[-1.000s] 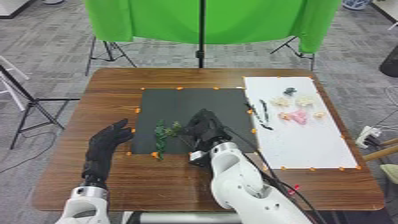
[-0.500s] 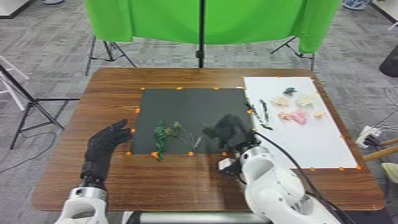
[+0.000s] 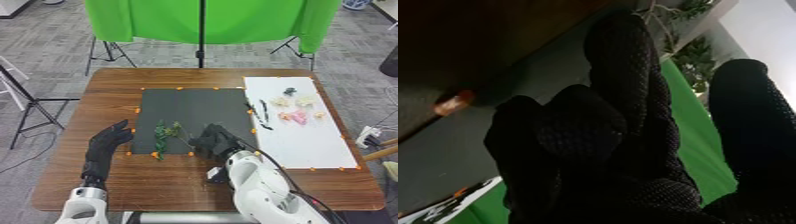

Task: Arrange flowers

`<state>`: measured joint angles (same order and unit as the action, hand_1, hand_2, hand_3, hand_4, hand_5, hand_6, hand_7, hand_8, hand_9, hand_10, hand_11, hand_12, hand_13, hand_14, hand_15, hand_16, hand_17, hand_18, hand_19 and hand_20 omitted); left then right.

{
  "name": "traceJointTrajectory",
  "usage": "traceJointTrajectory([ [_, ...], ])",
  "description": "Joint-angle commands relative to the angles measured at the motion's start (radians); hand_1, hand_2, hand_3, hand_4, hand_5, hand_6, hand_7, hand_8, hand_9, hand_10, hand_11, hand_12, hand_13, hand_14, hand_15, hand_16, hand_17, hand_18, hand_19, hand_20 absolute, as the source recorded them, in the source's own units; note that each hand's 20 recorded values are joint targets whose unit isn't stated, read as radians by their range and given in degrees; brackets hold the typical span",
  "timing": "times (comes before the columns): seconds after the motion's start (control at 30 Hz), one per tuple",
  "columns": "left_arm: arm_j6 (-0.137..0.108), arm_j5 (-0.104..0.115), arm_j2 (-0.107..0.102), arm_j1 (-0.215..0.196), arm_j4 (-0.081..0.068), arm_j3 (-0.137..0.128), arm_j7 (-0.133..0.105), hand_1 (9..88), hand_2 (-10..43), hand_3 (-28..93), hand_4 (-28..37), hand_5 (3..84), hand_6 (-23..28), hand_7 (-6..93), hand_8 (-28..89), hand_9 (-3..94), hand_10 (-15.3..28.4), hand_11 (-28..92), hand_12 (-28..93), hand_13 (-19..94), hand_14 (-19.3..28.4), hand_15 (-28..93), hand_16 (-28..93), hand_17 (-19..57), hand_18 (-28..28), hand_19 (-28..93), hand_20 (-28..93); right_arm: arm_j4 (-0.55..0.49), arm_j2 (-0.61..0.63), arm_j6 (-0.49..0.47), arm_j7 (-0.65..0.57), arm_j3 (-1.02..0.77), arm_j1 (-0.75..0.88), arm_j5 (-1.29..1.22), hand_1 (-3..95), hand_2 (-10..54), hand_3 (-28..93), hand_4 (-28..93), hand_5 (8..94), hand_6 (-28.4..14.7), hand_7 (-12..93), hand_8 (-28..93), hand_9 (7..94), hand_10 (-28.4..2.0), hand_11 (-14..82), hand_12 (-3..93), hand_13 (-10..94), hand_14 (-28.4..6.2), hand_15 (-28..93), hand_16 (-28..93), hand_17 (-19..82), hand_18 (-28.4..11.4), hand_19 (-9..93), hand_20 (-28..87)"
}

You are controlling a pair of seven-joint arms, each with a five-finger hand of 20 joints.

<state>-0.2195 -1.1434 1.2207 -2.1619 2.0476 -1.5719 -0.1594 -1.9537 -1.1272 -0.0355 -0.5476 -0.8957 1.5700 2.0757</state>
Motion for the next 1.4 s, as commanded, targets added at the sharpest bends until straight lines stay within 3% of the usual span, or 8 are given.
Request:
traceJointTrajectory([
  [0.03,0.010,-0.004,0.007,-0.018,-0.003,0.008,0.003,22.2,4.0,68,-28.3,46.2,4.8,12.0,-6,45.5,14.1,22,12,34,18.8,36,-5,0.4,14.0,17,19,-0.039,0.006,-0.007,0.013,-0.011,0.035,-0.021,24.5,4.6,65,-13,76.5,-2.1,15,-9,86.9,-12.8,40.6,27.0,89,-5.6,63,34,65,-14.1,93,59],
  [0.17,0.014,-0.004,0.011,-0.015,-0.004,0.008,0.002,22.2,4.0,68,-28.3,46.2,4.8,12.0,-6,45.6,14.1,23,12,34,18.8,36,-5,0.4,14.0,18,19,-0.131,0.053,0.001,0.036,-0.100,0.084,-0.058,24.5,4.5,64,-13,75.3,-2.0,15,-9,86.8,-12.9,40.6,27.1,89,-5.7,63,34,64,-14.4,93,59],
  [0.27,0.006,-0.003,0.011,-0.018,-0.001,0.005,0.002,22.2,4.0,68,-28.3,46.1,4.8,12.0,-6,45.6,14.2,22,12,34,18.8,36,-5,0.4,14.0,18,19,-0.166,0.113,0.081,0.035,-0.207,0.090,-0.011,26.3,1.7,64,-13,75.1,-1.8,16,-8,86.6,-13.0,40.5,27.2,88,-5.8,63,34,64,-14.5,93,59],
  [0.33,-0.003,-0.002,0.006,-0.026,0.000,-0.002,0.006,22.2,4.0,68,-28.3,46.1,4.8,12.0,-6,45.5,14.1,22,12,34,18.8,36,-5,0.4,14.0,18,19,-0.115,0.168,0.135,0.013,-0.236,0.027,0.059,28.1,-3.3,66,-13,75.2,-1.6,16,-8,86.5,-12.9,40.6,27.3,88,-5.7,63,34,64,-14.7,93,59],
  [0.43,-0.005,-0.001,0.003,-0.029,0.001,-0.005,0.010,22.2,3.9,68,-28.3,46.1,4.8,12.0,-6,45.6,14.1,23,12,34,18.8,36,-5,0.4,14.0,18,19,-0.017,0.229,0.119,-0.013,-0.265,-0.070,0.106,29.2,-8.7,67,-13,73.1,-1.7,15,-8,86.0,-12.5,42.2,27.7,88,-5.4,64,34,64,-14.8,93,60],
  [0.53,-0.005,-0.002,0.010,-0.025,0.000,0.000,0.009,22.2,3.9,68,-28.3,46.2,4.8,12.0,-6,45.6,14.1,23,12,34,18.8,36,-5,0.4,14.0,18,19,0.071,0.259,0.037,-0.039,-0.253,-0.159,0.127,28.6,-9.5,65,-14,68.5,-2.6,13,-8,85.4,-12.2,43.6,28.0,87,-5.3,65,34,64,-14.8,93,61],
  [0.77,0.002,-0.007,0.010,-0.016,-0.003,0.014,0.013,22.3,3.9,68,-28.3,46.2,4.8,12.0,-6,45.6,14.1,22,12,34,18.8,36,-5,0.4,14.0,17,19,0.230,0.260,-0.019,-0.051,-0.159,-0.277,0.155,26.5,-9.5,61,-17,62.5,-5.3,10,-7,83.6,-12.2,44.8,28.3,86,-5.3,66,34,64,-14.2,93,62],
  [1.4,0.014,-0.006,0.000,0.000,-0.010,0.015,0.011,22.7,3.4,68,-28.3,46.2,4.8,12.0,-6,45.6,14.1,22,12,34,18.8,36,-5,0.4,14.0,17,19,0.315,0.225,-0.086,-0.062,-0.040,-0.290,0.216,25.0,-9.5,60,-24,68.6,-6.1,12,-7,85.1,-12.4,46.0,27.3,89,-4.2,65,33,67,-12.7,93,61],
])
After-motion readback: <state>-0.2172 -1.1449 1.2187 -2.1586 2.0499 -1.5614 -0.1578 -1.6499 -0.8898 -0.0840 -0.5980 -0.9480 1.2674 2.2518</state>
